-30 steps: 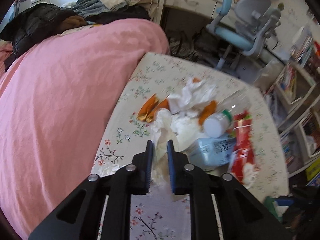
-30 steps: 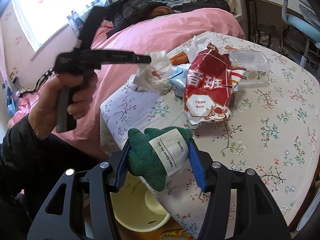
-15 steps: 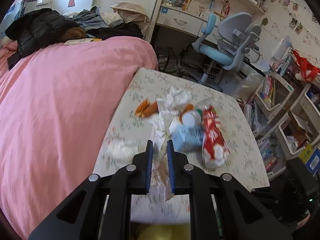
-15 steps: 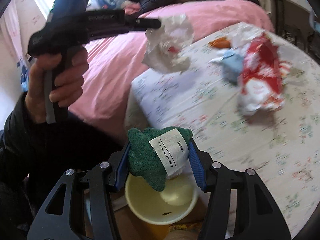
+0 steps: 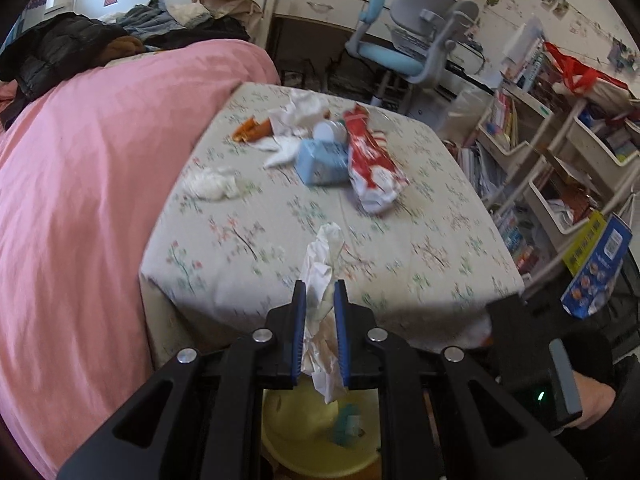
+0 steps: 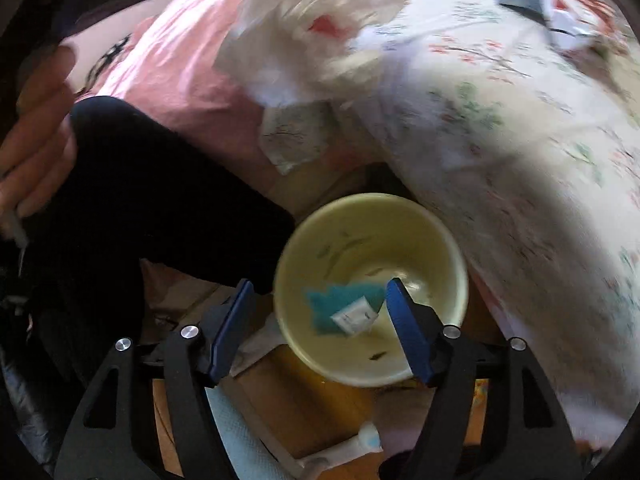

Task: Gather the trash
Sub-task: 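Carry the tissue over the yellow bucket and open the left gripper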

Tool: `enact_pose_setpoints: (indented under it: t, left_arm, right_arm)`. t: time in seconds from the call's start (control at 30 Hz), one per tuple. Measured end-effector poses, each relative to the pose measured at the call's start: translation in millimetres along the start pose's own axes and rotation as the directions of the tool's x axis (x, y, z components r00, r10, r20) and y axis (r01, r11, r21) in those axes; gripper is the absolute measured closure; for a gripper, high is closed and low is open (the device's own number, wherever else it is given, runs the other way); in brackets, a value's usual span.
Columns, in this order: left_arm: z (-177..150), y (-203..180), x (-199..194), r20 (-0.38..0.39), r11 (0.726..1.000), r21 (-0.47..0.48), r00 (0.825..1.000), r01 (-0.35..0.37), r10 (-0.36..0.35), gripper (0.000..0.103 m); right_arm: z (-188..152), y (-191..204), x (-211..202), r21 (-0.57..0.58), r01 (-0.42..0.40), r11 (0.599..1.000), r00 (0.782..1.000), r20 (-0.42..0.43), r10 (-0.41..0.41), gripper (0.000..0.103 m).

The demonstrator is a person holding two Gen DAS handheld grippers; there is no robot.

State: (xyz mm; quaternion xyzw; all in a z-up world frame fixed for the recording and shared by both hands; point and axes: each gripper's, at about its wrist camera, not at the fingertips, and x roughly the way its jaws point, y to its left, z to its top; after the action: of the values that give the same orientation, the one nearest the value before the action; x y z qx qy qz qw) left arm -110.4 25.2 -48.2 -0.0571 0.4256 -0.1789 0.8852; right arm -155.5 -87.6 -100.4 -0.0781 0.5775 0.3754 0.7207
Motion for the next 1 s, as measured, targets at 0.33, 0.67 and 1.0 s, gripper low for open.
enact_pose_setpoints:
  t: [0.33, 0.67, 1.0]
  left_arm:
    - [-42.1, -31.1, 17.3, -0.133, 0.997, 0.075, 0.991, 0.024, -0.014, 0.088]
    - [-56.1, -42.6, 21.8, -0.146, 0.985, 0.167, 0.987, -0.039, 0.064, 0.035]
    - [-50.7, -34.5, 14.6, -0.028, 0.977, 0.139, 0.986, -0.162, 0.167, 0.020]
  right_arm:
    - [-16.2, -52.0, -60.8, 0.334, 0.008, 0.942, 0.952, 0.286, -0.109, 0.026]
    - [-19.3, -76.4, -73.3, 0.444, -0.067, 0.893, 0.911, 0.393, -0.127, 0.026]
    - [-23.4, -83.6, -83.0, 0.459, -0.058, 0.887, 0.896, 0.415, -0.157, 0.024]
